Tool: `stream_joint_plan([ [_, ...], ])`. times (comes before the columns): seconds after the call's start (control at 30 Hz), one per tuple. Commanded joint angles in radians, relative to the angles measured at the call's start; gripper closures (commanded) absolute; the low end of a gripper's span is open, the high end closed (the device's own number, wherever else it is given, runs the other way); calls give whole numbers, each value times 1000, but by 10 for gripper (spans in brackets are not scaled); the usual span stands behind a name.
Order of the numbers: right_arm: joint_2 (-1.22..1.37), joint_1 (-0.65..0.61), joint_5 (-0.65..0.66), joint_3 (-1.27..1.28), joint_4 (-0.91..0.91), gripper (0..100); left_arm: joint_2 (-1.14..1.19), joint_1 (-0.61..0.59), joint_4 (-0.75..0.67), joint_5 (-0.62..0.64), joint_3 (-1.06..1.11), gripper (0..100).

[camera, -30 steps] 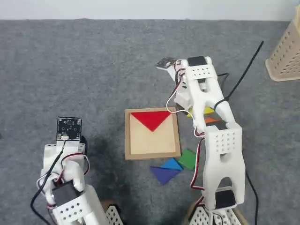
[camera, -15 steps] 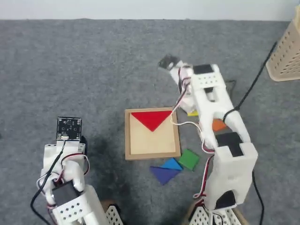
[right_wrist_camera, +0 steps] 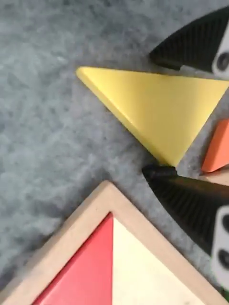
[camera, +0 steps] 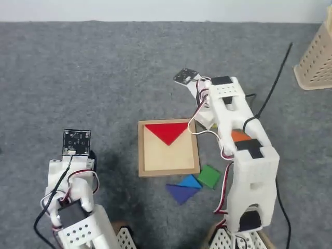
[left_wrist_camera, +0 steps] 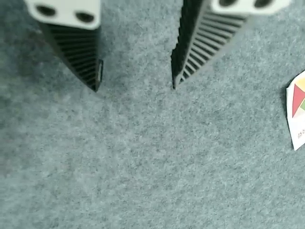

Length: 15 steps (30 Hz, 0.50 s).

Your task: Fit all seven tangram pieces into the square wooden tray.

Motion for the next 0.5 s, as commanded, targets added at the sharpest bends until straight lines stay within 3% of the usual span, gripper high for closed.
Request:
stream_joint_plan([
  [0.0,4,36,-15,-51,4,720,-9,5,2,-6,-5,781],
  [0.2,4,28,-31,-52,68,887,-9,5,2,-6,-5,781],
  [0.33,4,22,-126,-84,71,889,-9,5,2,-6,-5,781],
  [0.47,2,-16,-138,-164,173,860,-9,5,2,-6,-5,781],
])
